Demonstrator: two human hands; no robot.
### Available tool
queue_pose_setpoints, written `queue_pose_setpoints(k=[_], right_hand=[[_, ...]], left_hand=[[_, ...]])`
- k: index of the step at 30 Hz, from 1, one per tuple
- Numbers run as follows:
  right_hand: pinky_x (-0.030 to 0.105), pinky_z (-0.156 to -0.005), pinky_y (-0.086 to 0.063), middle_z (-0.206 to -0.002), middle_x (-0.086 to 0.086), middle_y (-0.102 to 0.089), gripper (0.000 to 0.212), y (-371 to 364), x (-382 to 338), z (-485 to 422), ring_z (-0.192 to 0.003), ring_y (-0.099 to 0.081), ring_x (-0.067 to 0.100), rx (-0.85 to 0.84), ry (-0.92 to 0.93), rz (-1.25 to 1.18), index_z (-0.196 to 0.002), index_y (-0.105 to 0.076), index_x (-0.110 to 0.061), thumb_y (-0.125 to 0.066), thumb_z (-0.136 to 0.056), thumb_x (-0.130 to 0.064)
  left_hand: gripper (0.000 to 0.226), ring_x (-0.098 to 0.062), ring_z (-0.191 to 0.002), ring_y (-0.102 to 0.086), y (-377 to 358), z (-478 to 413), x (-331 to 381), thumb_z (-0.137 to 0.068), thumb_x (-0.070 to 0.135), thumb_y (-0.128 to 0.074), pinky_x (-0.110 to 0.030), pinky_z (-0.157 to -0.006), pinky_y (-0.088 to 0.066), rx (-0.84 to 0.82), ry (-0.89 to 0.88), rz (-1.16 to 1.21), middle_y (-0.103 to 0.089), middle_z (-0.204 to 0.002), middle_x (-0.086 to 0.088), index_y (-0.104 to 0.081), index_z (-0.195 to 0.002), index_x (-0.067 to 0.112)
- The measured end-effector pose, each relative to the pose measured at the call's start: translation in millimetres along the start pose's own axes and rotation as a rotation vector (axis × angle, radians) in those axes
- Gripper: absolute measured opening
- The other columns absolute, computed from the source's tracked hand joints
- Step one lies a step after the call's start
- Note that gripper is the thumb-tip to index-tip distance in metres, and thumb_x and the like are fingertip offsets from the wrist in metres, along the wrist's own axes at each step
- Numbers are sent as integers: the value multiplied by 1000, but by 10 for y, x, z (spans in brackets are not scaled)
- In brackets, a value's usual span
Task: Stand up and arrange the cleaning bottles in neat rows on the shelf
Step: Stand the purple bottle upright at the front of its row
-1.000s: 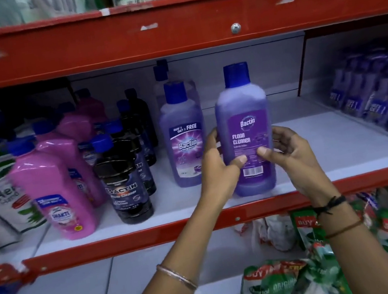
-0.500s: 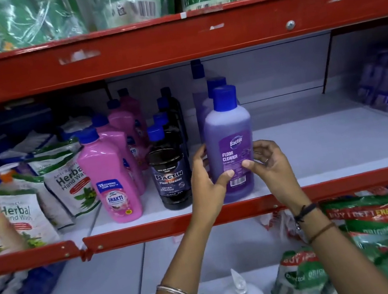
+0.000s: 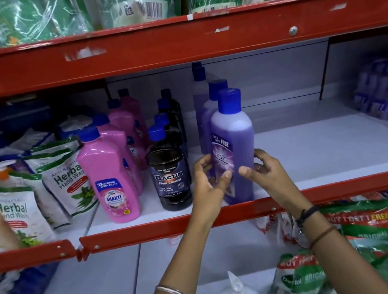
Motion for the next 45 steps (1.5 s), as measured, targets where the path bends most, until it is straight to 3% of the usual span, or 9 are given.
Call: queue_pose_setpoints(k=[8,16,21,23,28,31,37,41,45], right_hand=[[18,-65,-55,-108,7,-68,26,26,56,-99,-86,-71,7,61,-13,-162,-107,-51,-14,-63,-85,-12],[24,-82,-57,-116,-2,-67,33,54,81,-58,-104,-66,12,78,53,-30,-121,-57,-23,-49,-91,-35],[6,-68,-49,-115,-6,-60,29,45,49,53,-101,-60,2,38,-10,-40,-124,-43,-40,-28,-101,-36],[5,-68,-49,-115,-6,-59,29,40,14,91,-103,-60,4,12,-6,-8,-123,-41,-45,-26,-100,-38],[11,-77,-52,-114,-11,-60,34,60,16,229,-104,-62,3,-16,60,130,-123,-39,-56,-23,-93,-53],[20,-88,-53,-114,-21,-61,37,85,52,277,-108,-63,3,-17,90,157,-129,-36,-58,-22,-94,-57],[3,-78,-45,-125,-7,-56,42,69,51,382,-109,-58,-3,-20,36,153,-134,-36,-45,-23,-94,-53],[4,-90,-35,-130,6,-52,54,79,-117,654,-117,-50,-2,344,191,170,-131,-50,-16,-31,-95,-52],[23,-99,-43,-127,10,-53,52,-423,-306,925,-118,-54,13,218,399,30,-126,-48,-20,-36,-92,-57]], left_hand=[[49,-11,-113,-58,11,26,-23,-86,39,-54,-36,-94,-52,44,-8,-111,-58,-127,1,-37,-132,29],[41,-8,-109,-60,158,41,20,-89,52,-38,-44,-97,-49,184,6,-79,-62,-118,5,-46,-123,31],[41,30,-105,-42,56,190,164,-98,37,-26,3,-85,-36,20,-22,-154,-40,-127,35,-31,-139,37],[47,38,-104,-29,19,231,184,-98,36,-24,6,-90,-28,-32,-35,-203,-28,-123,43,-21,-145,33],[63,14,-131,-24,28,364,143,-84,68,-24,-24,-113,-25,-73,-14,-240,-22,-130,44,-13,-143,45],[71,22,-128,-18,13,456,192,-78,76,-23,-17,-110,-20,-60,-35,-240,-19,-132,45,-10,-141,47],[75,22,-127,-19,-22,481,196,-78,76,-25,-19,-110,-21,-59,-44,-242,-19,-135,41,-15,-144,41],[57,4,-130,-38,165,688,228,-88,63,-27,-21,-112,-29,159,-129,-166,-42,-141,11,-40,-136,35],[74,-3,-137,-21,589,710,313,-71,83,-17,-13,-108,-18,323,-158,-165,-14,-152,1,-23,-136,47]])
Point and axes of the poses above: each hand's wrist, its own z-axis away from the middle knuckle, its own y-axis out of the back of the hand, x = y × z, the point moved 5 cm from there along -z, towards the middle knuckle
